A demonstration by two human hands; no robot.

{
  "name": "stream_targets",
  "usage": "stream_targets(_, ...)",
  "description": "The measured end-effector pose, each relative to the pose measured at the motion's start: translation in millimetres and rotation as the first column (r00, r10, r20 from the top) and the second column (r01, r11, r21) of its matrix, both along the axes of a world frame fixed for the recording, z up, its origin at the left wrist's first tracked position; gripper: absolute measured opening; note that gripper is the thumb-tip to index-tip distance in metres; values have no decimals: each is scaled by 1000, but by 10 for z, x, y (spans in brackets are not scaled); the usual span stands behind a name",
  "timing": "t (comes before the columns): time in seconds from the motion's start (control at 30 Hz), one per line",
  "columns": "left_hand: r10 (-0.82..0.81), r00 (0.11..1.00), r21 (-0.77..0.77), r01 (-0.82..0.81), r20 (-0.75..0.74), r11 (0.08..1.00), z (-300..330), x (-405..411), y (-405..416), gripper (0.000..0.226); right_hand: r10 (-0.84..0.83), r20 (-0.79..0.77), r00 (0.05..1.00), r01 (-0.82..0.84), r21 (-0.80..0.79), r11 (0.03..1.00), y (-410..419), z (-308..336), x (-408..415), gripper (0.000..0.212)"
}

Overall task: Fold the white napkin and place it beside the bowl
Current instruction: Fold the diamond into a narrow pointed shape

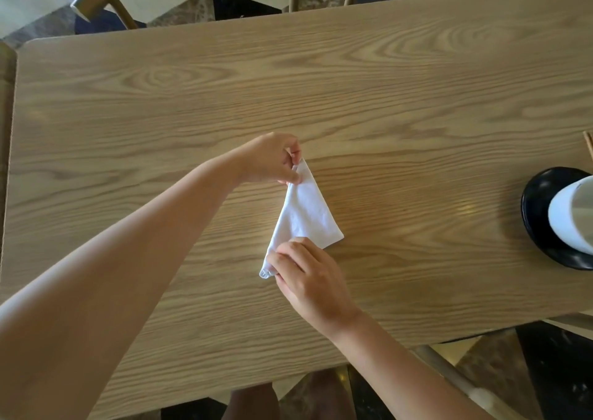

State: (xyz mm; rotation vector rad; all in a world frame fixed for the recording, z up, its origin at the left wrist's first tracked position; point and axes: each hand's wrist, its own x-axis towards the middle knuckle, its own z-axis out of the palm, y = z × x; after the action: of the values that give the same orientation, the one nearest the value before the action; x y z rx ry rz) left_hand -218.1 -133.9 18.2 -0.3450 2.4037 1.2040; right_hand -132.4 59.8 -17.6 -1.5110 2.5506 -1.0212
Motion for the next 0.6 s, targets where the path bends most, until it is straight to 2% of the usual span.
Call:
stream_targets(0.1, -4, 998, -52, 1, -57, 999, -50, 45, -1, 22, 44, -1, 999, -44, 72, 996, 19, -32, 32, 10)
stream_targets(0.2, -8, 980, -134, -19, -200, 991, -104, 139, 61, 25, 49, 44, 998, -50, 31, 998, 55, 14, 14, 17)
stream_targets(0.3, 11, 878, -332, -192, -478, 924, -150, 363, 229, 39, -163, 78, 984, 169, -78, 983, 139, 87, -129, 30)
stream_targets(0.37, -12, 824, -394, -259, -567, 882, -159, 555, 398, 51, -326, 96, 941, 327, 7, 945, 167, 90, -267, 42)
stream_targets(0.47, -143, 857, -465, -122, -496, 877, -257, 781, 665, 56, -347, 33, 937, 328, 254, 910, 135, -53, -386, 51)
stream_targets(0.6, -133, 909, -450, -65, -395, 891, -471, 891, 773, 61, -276, 4, 961, 247, 430, 868, 144, -199, -466, 57)
